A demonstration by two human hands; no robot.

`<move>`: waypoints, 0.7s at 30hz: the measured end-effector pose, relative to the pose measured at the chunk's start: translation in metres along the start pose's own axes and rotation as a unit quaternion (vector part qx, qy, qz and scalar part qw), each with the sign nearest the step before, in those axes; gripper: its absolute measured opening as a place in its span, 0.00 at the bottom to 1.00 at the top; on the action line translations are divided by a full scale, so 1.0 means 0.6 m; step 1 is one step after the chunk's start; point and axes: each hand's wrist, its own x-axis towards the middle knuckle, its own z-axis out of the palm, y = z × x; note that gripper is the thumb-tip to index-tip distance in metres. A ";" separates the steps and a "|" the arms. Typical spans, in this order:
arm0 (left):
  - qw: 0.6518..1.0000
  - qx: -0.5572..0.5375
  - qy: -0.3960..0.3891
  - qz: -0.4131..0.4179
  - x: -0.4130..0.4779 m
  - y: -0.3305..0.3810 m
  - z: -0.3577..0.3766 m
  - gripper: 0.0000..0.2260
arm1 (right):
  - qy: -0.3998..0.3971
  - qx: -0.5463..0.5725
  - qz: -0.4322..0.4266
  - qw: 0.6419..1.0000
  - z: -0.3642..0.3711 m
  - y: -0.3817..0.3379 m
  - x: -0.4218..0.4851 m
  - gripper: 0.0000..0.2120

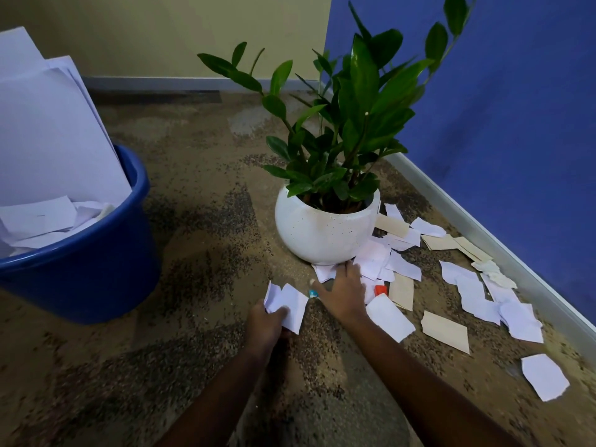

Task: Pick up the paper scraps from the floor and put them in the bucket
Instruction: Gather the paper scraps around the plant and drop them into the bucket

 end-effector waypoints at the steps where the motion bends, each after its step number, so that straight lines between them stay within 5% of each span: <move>1: 1.000 -0.001 -0.006 -0.001 -0.001 -0.002 -0.002 0.22 | -0.018 0.000 0.003 1.000 0.007 -0.002 0.005 0.39; 5: 0.999 0.019 -0.029 0.010 -0.005 -0.010 -0.007 0.19 | 0.017 0.005 0.018 1.000 0.032 -0.008 0.015 0.39; 9: 0.999 0.024 -0.044 0.020 -0.004 -0.014 -0.010 0.17 | 0.107 -0.032 -0.045 0.993 0.026 0.009 0.002 0.20; 12: 0.998 0.029 -0.048 0.018 -0.004 -0.014 -0.010 0.16 | 0.073 -0.089 -0.108 0.987 0.019 0.026 -0.015 0.16; 15: 0.997 0.046 -0.068 0.010 -0.006 -0.013 -0.008 0.16 | 0.049 -0.027 -0.111 0.992 0.014 0.029 -0.042 0.15; 21: 0.977 -0.027 -0.201 -0.064 -0.037 0.002 0.002 0.15 | -0.022 0.024 -0.163 0.986 0.017 0.006 -0.120 0.20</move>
